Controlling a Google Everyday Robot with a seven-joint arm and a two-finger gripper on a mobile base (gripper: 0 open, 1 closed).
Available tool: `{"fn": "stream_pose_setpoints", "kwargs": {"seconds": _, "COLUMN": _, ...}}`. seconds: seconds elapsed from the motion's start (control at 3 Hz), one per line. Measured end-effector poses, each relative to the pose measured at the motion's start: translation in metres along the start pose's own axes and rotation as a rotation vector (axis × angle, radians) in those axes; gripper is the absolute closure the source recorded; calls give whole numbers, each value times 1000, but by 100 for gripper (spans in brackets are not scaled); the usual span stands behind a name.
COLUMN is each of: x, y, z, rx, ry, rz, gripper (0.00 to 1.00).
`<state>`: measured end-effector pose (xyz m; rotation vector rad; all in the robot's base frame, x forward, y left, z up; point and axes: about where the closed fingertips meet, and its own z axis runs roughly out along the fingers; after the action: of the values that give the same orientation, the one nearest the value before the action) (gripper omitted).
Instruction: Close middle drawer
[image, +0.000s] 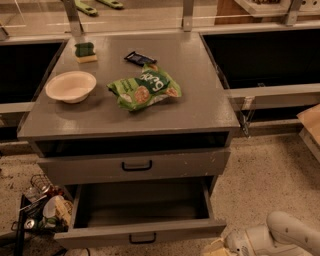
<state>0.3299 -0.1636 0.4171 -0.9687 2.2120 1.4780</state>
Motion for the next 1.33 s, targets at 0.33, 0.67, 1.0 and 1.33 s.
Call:
{"fn": "stream_pose_setpoints", "kwargs": {"seconds": 0.33, "x": -7, "y": -8, "z": 1, "rx": 11, "ry": -38, "rz": -4, "gripper": 100}}
{"fn": "stream_pose_setpoints", "kwargs": {"seconds": 0.67, "x": -16, "y": -14, "z": 6, "rx": 15, "ry": -67, "rz": -12, "gripper": 100}}
{"fn": "stream_pose_setpoints", "kwargs": {"seconds": 1.0, "x": -23, "y": -18, "z": 12, "rx": 13, "ry": -77, "rz": -11, "gripper": 100}}
{"fn": "stream_pose_setpoints", "kwargs": {"seconds": 1.33, "x": -37, "y": -26, "z": 21, "rx": 22, "ry": -56, "rz": -6, "gripper": 100}}
